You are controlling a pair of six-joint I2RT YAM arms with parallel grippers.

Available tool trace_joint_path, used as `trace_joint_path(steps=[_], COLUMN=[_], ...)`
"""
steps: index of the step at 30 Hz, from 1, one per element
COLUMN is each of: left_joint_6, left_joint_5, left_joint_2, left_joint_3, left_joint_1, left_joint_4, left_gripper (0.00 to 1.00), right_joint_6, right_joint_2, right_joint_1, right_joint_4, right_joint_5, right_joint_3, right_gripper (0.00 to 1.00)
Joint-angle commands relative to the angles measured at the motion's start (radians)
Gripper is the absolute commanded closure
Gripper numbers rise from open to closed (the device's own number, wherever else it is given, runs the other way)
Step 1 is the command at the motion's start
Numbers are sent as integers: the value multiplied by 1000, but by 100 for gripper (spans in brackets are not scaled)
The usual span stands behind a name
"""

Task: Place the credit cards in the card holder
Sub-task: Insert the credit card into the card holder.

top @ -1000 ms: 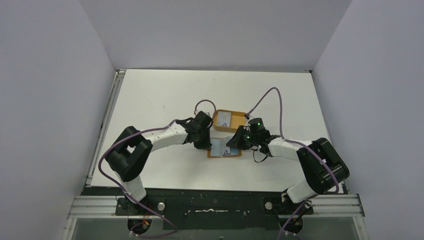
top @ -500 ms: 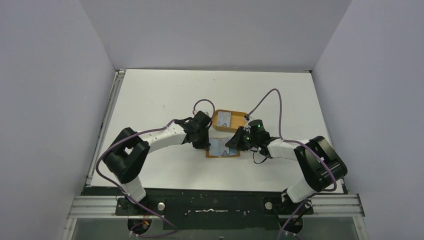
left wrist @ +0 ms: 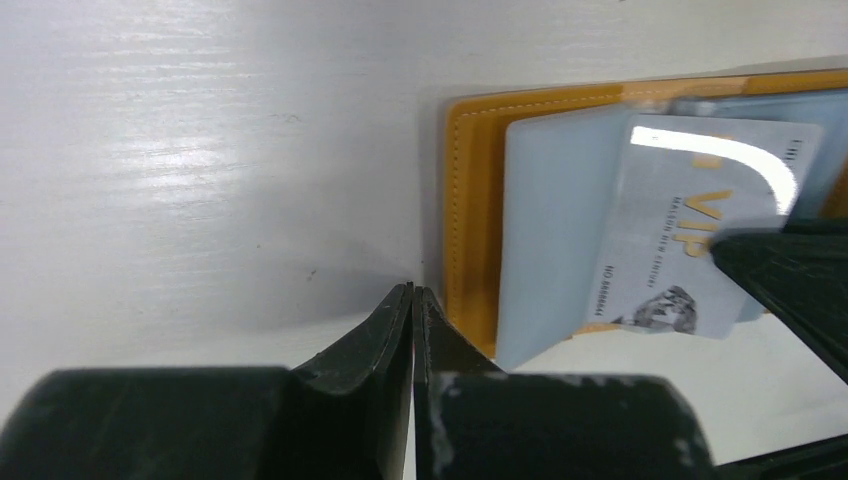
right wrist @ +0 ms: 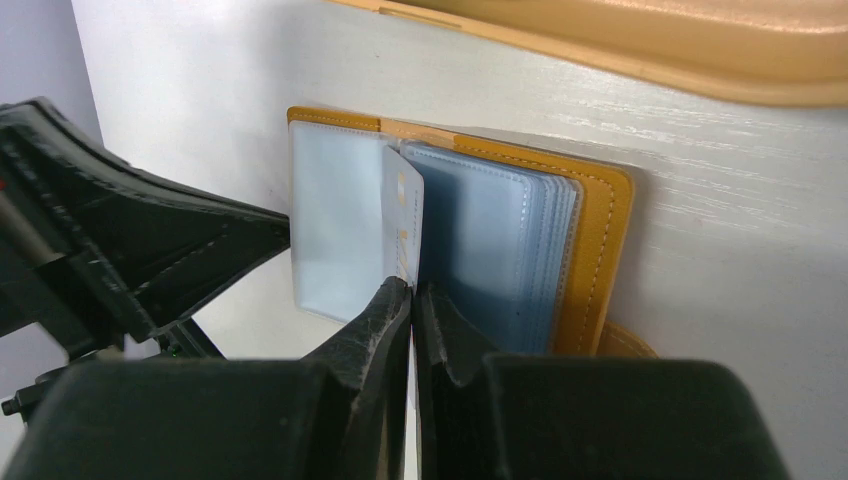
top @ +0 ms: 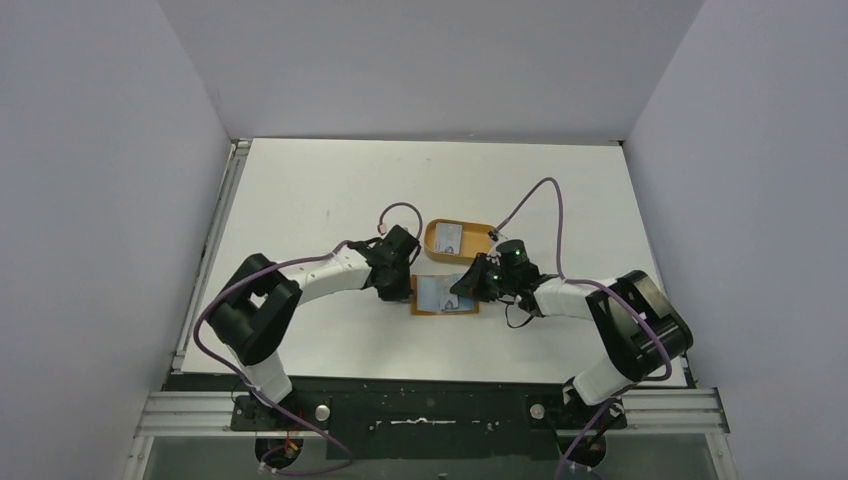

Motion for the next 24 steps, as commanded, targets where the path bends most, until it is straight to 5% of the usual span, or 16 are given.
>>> trace_joint_path(steps=[1,24], left_joint_6=[-9,-24], left_joint_5=[19,51], left_joint_2=[44,71], left_joint_3=[39,33], left_joint_1=[0,-16], left_joint_4=[-10,13], left_gripper=[100,100], right_joint_6=[-19,27], right_joint_2=[19,80], right_joint_1=[10,35], right_joint_4=[11,85], right_joint_5=[53,11], right_joint_3=[-19,-5], right_gripper=[100,100])
